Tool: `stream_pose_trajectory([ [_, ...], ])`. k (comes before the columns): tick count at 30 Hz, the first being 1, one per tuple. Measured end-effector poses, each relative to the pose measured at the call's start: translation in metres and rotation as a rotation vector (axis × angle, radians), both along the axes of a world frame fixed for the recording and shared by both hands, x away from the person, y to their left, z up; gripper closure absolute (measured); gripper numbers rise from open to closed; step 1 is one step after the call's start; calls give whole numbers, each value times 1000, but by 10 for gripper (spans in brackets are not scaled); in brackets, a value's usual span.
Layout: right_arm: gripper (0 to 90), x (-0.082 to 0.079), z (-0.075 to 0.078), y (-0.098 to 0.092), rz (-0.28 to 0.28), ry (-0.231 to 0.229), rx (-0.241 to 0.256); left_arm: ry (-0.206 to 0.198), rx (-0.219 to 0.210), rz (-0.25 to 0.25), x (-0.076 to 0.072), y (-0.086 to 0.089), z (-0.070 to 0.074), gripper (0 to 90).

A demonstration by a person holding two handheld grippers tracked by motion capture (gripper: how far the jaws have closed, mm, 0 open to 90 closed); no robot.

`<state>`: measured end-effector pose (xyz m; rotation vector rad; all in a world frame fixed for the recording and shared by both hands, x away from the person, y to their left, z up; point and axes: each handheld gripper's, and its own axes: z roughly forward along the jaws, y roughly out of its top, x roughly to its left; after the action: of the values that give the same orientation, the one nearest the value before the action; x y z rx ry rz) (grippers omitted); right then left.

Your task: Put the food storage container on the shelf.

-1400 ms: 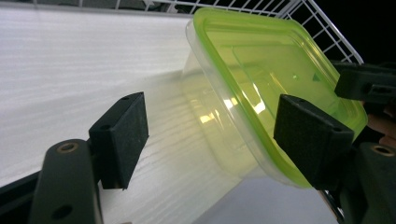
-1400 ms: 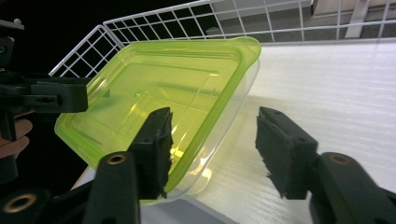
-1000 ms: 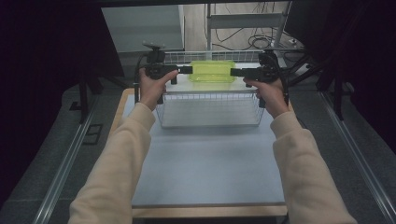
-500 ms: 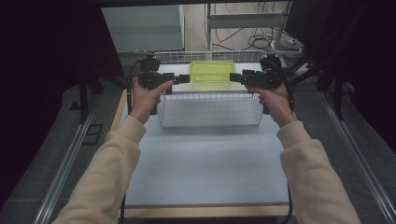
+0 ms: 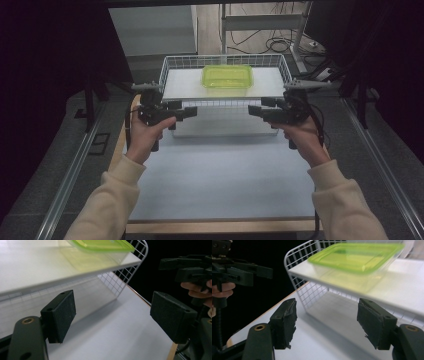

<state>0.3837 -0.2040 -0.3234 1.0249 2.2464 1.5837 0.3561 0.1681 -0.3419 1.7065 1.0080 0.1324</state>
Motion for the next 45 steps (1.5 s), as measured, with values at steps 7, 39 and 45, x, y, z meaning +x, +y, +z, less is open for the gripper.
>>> stream_pose_trajectory([
  [7, 319, -36, -35, -13, 47, -27, -44, -28, 24, -41, -35, -3, -30, 208],
  [39, 269, -83, -166, -37, 30, 68, -98, 115, 134, -50, -81, -5, -154, 218],
  [45, 249, -83, -164, -41, 14, 36, -91, 119, 147, -40, -78, -4, -158, 218],
])
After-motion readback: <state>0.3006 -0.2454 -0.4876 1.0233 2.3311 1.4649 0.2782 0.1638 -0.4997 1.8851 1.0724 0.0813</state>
